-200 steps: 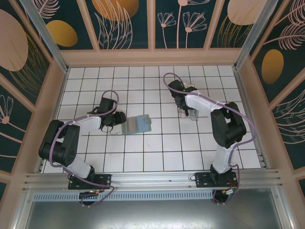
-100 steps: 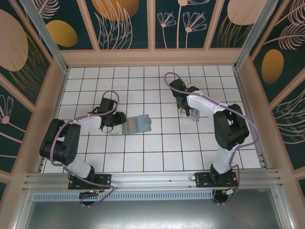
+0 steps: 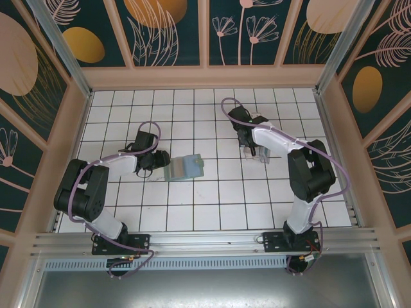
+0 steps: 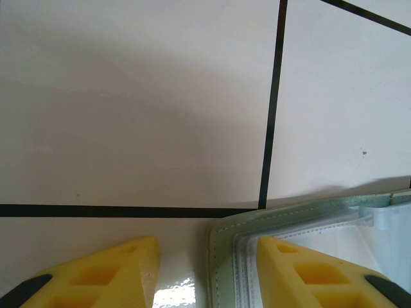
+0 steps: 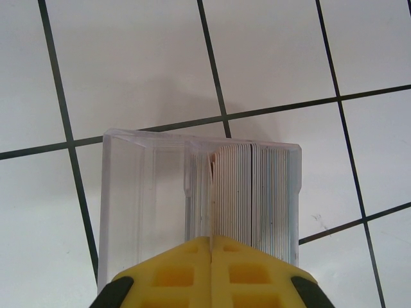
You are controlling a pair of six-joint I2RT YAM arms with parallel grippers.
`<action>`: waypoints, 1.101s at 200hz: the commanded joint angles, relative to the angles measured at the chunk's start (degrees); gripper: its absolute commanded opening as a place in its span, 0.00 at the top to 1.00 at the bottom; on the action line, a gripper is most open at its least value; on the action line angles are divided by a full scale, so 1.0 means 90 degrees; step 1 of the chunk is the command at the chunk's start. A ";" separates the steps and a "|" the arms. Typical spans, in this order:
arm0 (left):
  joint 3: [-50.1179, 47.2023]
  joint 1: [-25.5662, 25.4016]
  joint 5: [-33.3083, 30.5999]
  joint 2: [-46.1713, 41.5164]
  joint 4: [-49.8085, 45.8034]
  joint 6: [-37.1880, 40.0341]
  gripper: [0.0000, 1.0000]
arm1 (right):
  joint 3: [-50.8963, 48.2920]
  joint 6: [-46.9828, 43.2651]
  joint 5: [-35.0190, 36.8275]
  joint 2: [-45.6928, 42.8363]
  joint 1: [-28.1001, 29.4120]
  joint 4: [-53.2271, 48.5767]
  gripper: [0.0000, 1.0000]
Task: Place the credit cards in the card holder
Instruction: Pick up the credit card from the storage box.
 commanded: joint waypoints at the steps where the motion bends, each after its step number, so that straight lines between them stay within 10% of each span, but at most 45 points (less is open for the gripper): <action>1: 0.0058 -0.0030 0.0136 0.0093 -0.0150 0.0159 0.55 | 0.0214 -0.0112 0.0001 -0.0215 -0.0088 -0.0300 1.00; 119: -0.0195 -0.0026 0.0253 -0.0365 -0.0069 -0.0106 0.55 | 0.0131 -0.0405 -0.1188 -0.1289 -0.0213 0.0065 1.00; 220: -0.0578 -0.0011 0.0520 -0.0636 -0.0237 -0.0330 0.54 | -0.1677 -0.0942 -0.6369 -0.1895 0.0123 0.3334 1.00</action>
